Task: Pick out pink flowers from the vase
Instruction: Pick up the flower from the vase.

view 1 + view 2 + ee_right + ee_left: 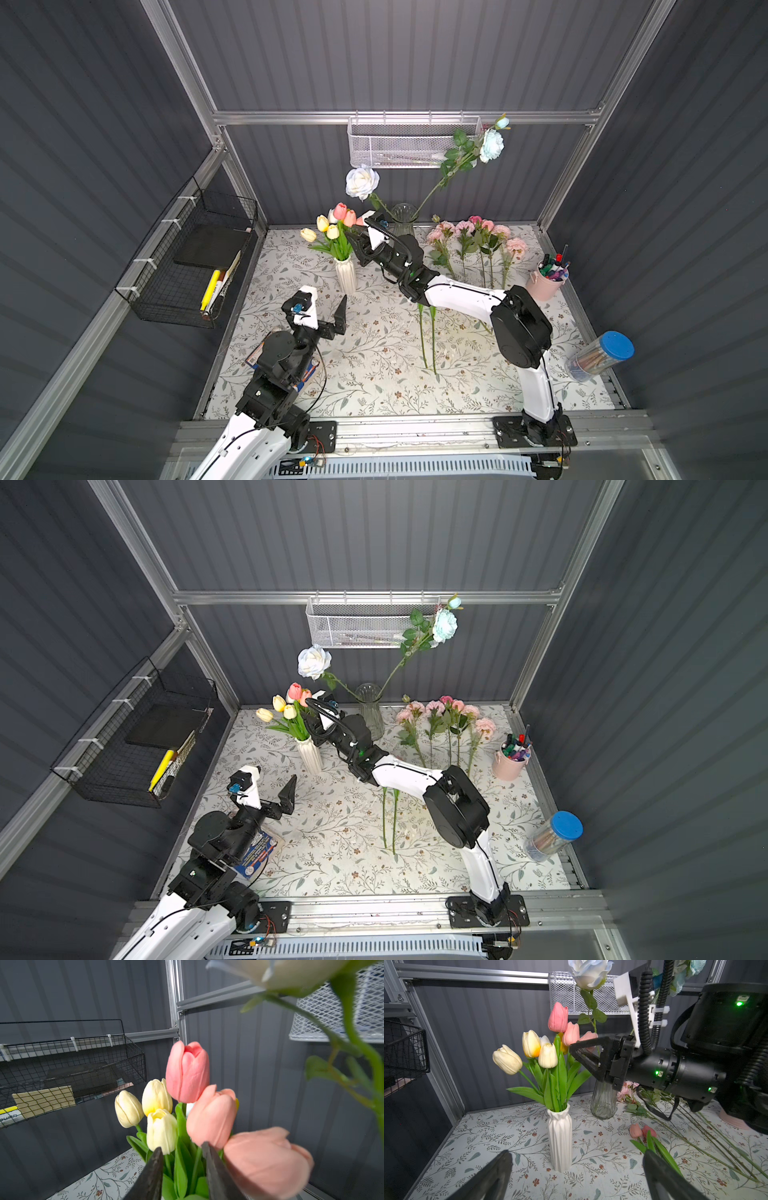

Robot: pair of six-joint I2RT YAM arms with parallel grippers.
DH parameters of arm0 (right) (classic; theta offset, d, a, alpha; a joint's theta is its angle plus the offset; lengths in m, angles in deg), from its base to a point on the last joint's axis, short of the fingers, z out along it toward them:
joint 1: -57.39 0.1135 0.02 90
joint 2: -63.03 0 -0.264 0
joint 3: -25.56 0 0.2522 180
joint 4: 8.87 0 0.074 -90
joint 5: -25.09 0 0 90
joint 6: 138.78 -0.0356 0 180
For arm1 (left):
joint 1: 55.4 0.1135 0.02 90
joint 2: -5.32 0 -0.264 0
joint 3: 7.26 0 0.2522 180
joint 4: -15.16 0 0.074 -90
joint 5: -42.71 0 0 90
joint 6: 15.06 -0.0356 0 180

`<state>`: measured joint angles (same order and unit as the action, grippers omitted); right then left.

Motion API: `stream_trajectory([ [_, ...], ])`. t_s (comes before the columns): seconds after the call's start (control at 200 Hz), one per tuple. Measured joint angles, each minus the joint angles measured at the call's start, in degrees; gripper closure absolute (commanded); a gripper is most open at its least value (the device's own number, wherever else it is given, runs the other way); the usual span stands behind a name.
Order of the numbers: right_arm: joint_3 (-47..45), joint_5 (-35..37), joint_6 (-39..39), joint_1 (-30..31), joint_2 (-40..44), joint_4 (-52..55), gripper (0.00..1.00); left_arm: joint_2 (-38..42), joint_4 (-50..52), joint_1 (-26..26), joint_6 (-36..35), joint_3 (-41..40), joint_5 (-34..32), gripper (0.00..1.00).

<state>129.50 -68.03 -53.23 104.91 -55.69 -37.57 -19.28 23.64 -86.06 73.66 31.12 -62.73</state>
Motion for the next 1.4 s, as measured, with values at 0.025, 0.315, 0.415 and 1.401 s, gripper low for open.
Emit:
stream_trajectory([
  [0.025,0.0,0.3,0.0,0.1,0.0,0.0,0.64,0.0,0.0,0.0,0.0,0.0,0.0,0.01],
  [0.315,0.0,2.8,-0.5,0.6,-1.8,-0.3,0.65,0.0,-0.2,0.0,-0.7,-0.1,0.0,0.01],
  [0.415,0.0,4.0,-1.0,0.6,-2.8,0.1,0.66,0.3,-0.3,0.0,-0.9,-0.2,0.0,0.01],
  [1.401,6.6,5.0,-3.5,0.6,-6.3,2.0,0.82,0.9,-1.2,0.0,-1.1,-0.7,2.2,0.01],
])
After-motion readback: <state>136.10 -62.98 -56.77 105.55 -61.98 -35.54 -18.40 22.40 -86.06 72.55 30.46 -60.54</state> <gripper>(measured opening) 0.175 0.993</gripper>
